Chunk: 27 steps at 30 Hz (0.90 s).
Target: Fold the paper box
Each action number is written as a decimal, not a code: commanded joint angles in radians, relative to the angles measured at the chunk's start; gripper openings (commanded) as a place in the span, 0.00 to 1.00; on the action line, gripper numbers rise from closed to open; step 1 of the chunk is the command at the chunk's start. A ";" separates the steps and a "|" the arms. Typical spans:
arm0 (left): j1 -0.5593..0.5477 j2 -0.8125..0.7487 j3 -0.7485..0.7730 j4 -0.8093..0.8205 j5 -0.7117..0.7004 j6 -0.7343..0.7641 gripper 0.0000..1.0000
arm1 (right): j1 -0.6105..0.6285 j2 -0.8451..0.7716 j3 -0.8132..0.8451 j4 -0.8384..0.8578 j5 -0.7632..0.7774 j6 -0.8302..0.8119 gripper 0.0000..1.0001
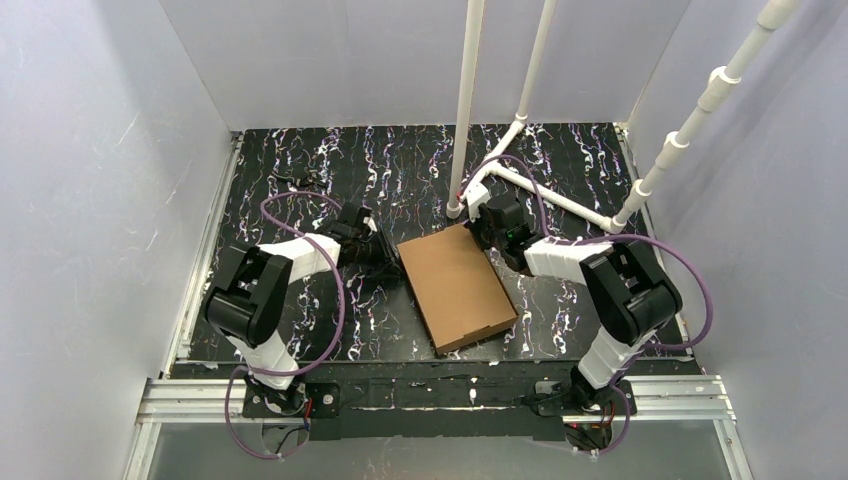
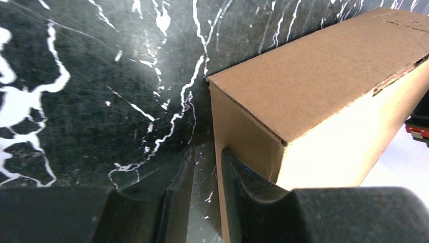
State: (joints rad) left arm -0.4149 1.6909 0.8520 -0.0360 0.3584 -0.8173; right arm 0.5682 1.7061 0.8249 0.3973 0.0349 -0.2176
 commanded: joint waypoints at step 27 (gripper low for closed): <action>-0.026 0.091 0.117 0.029 0.127 0.050 0.29 | 0.022 -0.048 -0.026 0.032 -0.307 -0.098 0.01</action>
State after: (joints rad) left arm -0.3862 1.7401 0.9112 -0.0704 0.4137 -0.7700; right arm 0.5007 1.7351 0.8261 0.3733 -0.1059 -0.2562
